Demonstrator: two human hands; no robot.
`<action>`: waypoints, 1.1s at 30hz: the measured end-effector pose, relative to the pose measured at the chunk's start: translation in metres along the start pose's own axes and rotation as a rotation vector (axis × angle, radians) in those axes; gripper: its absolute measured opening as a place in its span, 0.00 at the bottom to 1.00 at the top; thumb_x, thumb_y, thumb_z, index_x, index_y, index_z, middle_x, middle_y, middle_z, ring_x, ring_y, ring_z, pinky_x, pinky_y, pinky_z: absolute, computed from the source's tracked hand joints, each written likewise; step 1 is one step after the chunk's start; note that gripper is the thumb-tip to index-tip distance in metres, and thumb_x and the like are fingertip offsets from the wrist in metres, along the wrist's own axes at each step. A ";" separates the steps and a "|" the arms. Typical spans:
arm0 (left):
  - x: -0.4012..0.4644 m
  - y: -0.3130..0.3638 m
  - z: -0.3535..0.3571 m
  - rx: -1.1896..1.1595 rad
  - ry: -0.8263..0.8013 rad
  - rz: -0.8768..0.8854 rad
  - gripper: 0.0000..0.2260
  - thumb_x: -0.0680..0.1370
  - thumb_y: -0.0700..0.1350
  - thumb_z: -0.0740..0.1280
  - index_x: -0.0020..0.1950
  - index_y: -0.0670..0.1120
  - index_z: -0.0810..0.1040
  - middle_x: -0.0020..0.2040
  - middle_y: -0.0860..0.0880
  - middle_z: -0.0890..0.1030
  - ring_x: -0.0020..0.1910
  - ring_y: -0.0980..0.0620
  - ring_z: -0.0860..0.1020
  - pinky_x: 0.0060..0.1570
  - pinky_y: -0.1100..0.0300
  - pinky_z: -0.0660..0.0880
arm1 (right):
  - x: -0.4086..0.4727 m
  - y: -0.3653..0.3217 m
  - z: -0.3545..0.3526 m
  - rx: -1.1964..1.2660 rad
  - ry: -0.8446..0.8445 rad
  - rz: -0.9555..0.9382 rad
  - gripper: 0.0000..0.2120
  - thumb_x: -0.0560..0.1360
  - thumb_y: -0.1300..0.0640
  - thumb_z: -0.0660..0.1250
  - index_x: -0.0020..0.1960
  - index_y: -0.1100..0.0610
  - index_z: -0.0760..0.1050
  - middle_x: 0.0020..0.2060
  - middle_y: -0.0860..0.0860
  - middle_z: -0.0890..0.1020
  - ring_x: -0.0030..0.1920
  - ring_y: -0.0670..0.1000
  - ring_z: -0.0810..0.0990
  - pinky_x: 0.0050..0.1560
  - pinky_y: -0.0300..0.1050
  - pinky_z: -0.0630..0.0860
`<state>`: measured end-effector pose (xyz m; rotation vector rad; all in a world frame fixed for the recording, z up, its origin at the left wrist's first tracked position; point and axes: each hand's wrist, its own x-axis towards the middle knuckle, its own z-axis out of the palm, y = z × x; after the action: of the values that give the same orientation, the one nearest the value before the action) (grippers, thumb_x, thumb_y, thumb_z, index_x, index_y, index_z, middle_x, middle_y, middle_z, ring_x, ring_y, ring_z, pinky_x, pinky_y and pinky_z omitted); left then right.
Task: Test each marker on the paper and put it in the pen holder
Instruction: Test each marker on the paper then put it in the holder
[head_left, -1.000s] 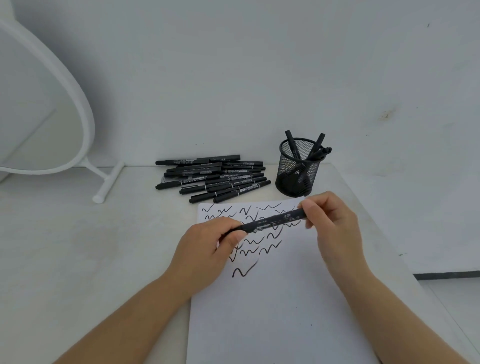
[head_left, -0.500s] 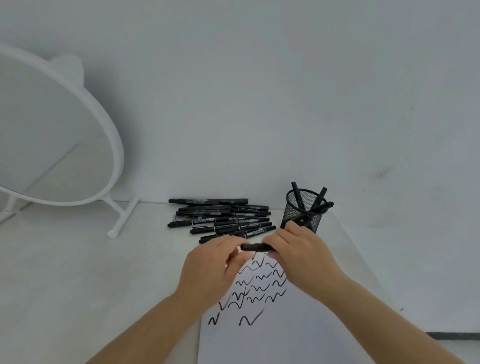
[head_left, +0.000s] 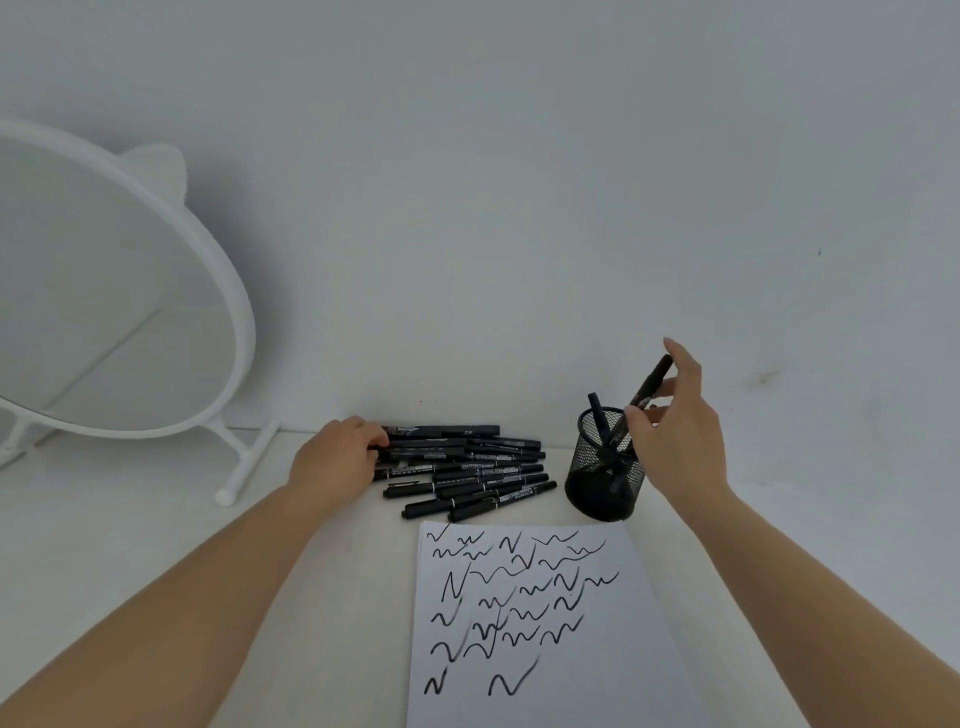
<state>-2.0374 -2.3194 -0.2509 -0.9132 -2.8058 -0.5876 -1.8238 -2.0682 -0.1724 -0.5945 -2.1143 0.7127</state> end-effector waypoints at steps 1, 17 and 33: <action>0.002 -0.003 0.002 0.025 -0.023 -0.004 0.12 0.78 0.42 0.60 0.59 0.51 0.75 0.59 0.50 0.75 0.59 0.48 0.71 0.53 0.53 0.71 | 0.002 0.001 0.002 -0.031 -0.013 -0.013 0.32 0.73 0.63 0.65 0.70 0.44 0.56 0.42 0.40 0.74 0.35 0.42 0.77 0.33 0.39 0.68; 0.008 -0.013 0.004 0.073 -0.040 -0.023 0.07 0.76 0.50 0.63 0.53 0.52 0.76 0.54 0.51 0.78 0.53 0.50 0.74 0.44 0.58 0.67 | -0.002 0.004 0.020 -0.636 -0.184 -0.164 0.13 0.77 0.55 0.59 0.62 0.54 0.68 0.41 0.53 0.81 0.40 0.57 0.75 0.42 0.48 0.64; -0.101 0.118 -0.056 -0.366 0.179 0.345 0.06 0.77 0.46 0.63 0.53 0.50 0.74 0.48 0.58 0.75 0.48 0.56 0.74 0.48 0.61 0.70 | -0.088 -0.063 0.002 0.810 -0.515 0.336 0.03 0.76 0.56 0.64 0.46 0.55 0.76 0.25 0.49 0.76 0.23 0.47 0.68 0.23 0.38 0.63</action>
<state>-1.8862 -2.3086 -0.1858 -1.2977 -2.3455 -1.0829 -1.7864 -2.1694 -0.1793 -0.3192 -1.9192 1.9488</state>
